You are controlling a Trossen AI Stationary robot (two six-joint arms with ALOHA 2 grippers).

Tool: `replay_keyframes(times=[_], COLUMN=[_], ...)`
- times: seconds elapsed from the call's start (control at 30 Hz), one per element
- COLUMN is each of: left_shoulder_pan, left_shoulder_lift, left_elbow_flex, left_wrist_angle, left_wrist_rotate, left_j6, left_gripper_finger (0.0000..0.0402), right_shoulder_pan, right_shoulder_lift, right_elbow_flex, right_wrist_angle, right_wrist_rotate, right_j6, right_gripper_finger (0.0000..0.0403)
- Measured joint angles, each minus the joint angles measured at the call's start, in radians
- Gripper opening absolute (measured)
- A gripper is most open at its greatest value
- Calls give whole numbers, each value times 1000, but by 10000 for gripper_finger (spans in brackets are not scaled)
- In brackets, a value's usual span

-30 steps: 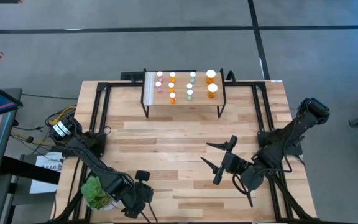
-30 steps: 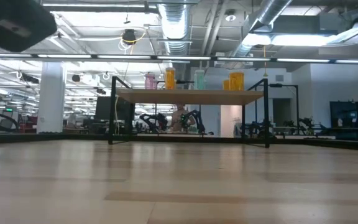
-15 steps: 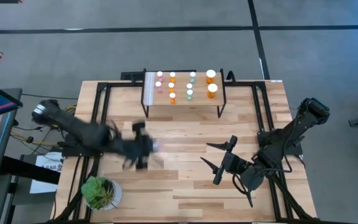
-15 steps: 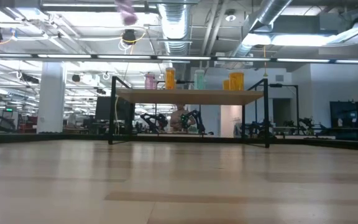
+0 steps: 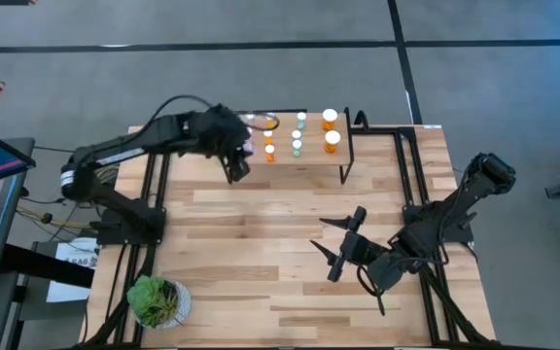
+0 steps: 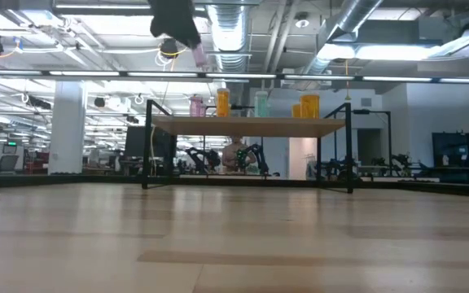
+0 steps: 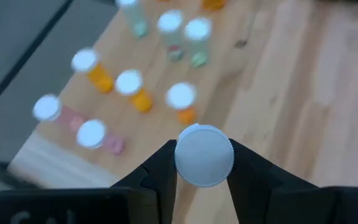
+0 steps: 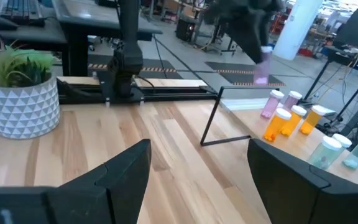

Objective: Pick and place medicine bottles onto shelf by color
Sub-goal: Put the small pink pill bottle on the shelf aligned with the other small pink pill bottles

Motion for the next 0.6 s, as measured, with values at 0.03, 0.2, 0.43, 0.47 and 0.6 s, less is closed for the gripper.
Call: replay_keyframes(times=[0.03, 0.2, 0.43, 0.47, 0.6], left_shoulder_pan=[19, 62, 106, 111, 128], left_shoulder_lift=[29, 146, 235, 240, 243], left_elbow_flex=[26, 95, 95, 95, 95], left_wrist_angle=[-32, -119, -147, -148, -147], left_wrist_rotate=[1, -1, -21, -27, -32], left_j6=[9, 53, 71, 72, 71], left_gripper_finger=[105, 105, 105, 105, 105], right_shoulder_pan=[1, 8, 20, 22, 26], right_shoulder_lift=[0, 0, 0, 0, 0], right_elbow_flex=[0, 0, 0, 0, 0], right_wrist_angle=[-4, -14, -19, -19, -19], right_wrist_rotate=[0, 0, 1, 1, 1], right_j6=[1, 2, 2, 2, 2], right_gripper_finger=[290, 290, 290, 290, 290])
